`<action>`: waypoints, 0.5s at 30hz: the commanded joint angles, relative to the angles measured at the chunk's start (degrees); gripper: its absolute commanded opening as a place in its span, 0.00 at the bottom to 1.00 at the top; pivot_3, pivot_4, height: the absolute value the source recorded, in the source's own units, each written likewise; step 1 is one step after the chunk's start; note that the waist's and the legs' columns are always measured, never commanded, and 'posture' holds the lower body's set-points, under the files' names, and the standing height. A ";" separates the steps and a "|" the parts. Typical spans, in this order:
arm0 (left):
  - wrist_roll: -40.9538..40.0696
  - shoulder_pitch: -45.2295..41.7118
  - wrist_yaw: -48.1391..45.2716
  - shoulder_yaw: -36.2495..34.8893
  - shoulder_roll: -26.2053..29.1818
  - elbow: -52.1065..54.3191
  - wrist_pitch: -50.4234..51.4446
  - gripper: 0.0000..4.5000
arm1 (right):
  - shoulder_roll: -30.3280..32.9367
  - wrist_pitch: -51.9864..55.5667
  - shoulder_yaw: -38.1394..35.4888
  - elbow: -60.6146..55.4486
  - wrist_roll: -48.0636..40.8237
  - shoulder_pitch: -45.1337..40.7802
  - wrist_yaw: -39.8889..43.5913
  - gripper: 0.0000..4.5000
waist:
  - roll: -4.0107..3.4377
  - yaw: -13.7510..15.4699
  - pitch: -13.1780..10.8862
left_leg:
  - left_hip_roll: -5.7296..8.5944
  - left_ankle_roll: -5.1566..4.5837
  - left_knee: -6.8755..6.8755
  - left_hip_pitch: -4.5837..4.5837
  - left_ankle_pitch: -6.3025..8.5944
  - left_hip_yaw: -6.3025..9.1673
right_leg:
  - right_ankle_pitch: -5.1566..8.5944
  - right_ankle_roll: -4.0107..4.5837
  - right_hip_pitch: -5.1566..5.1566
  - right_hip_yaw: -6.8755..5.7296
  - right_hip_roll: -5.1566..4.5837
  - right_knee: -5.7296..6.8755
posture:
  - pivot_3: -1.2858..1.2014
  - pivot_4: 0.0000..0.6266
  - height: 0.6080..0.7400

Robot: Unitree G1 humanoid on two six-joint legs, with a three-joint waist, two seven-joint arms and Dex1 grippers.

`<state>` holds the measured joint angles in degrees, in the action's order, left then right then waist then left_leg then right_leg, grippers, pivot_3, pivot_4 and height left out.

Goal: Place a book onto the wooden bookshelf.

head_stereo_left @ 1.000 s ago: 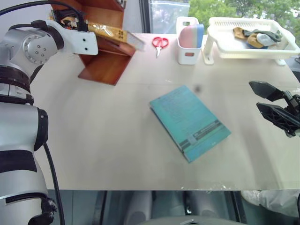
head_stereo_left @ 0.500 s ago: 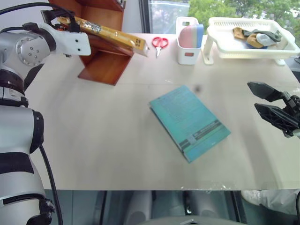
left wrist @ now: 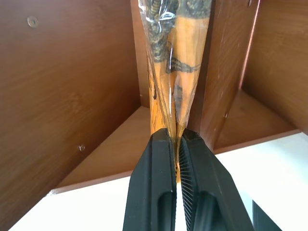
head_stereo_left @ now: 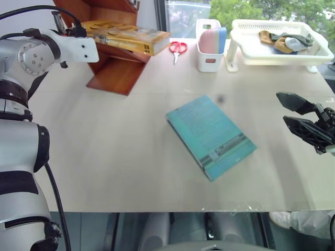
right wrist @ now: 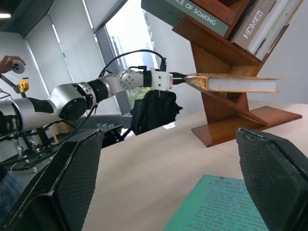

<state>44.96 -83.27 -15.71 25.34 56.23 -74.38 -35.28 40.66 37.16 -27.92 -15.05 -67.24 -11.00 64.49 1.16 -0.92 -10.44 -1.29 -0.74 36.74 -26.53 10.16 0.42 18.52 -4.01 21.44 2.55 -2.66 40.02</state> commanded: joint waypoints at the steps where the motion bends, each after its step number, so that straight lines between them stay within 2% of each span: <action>1: 0.28 -2.23 1.57 0.03 1.81 0.20 2.35 0.01 | -0.28 -1.32 -1.08 -1.93 -0.34 0.11 -0.30 1.00 | 0.00 0.01 0.00 | 0.00 0.00 0.00 0.00 0.00 0.00 | 0.00 0.00 0.00 0.00 0.00 0.00 | 0.52 0.24 1.00; 10: 0.52 -2.69 2.04 -0.11 2.58 -1.03 6.28 0.01 | -0.56 -1.55 -1.06 -2.14 -0.22 -0.03 -0.77 1.00 | 0.00 0.08 0.00 | 0.00 0.00 0.02 0.00 0.00 0.00 | 0.00 0.00 0.00 0.00 0.00 0.01 | 0.52 0.24 1.00; 13: 0.08 -2.59 0.49 -0.22 2.41 -1.31 7.10 0.26 | -0.64 -1.54 -0.99 -2.38 -0.36 -0.12 -1.22 1.00 | 0.00 0.09 0.00 | 0.00 0.00 0.03 0.00 0.00 0.00 | 0.00 0.00 0.00 -0.01 0.00 0.01 | 0.52 0.24 1.00; 14: -0.07 -2.56 0.02 -0.26 2.38 -1.37 7.36 0.39 | -0.67 -1.53 -0.98 -2.44 -0.41 -0.10 -1.32 1.00 | 0.00 0.09 0.00 | 0.00 0.00 0.03 0.00 0.00 0.01 | 0.00 0.00 0.00 -0.01 0.00 0.01 | 0.52 0.24 1.00; 15: -0.08 -2.52 -0.24 -0.19 2.41 -1.40 7.60 0.41 | -0.70 -1.54 -0.97 -2.50 -0.40 -0.05 -1.38 1.00 | 0.00 0.09 0.00 | 0.00 0.00 0.03 0.00 0.00 0.00 | 0.00 0.00 0.00 -0.01 0.00 0.01 | 0.52 0.24 1.00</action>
<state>45.97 -84.09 -15.33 26.41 57.40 -75.61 -28.88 40.00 36.61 -27.92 -15.39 -66.80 -10.84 63.27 1.16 -0.83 -10.44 -1.28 -0.74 36.78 -26.53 10.16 0.43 18.52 -4.01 21.44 2.54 -2.66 40.03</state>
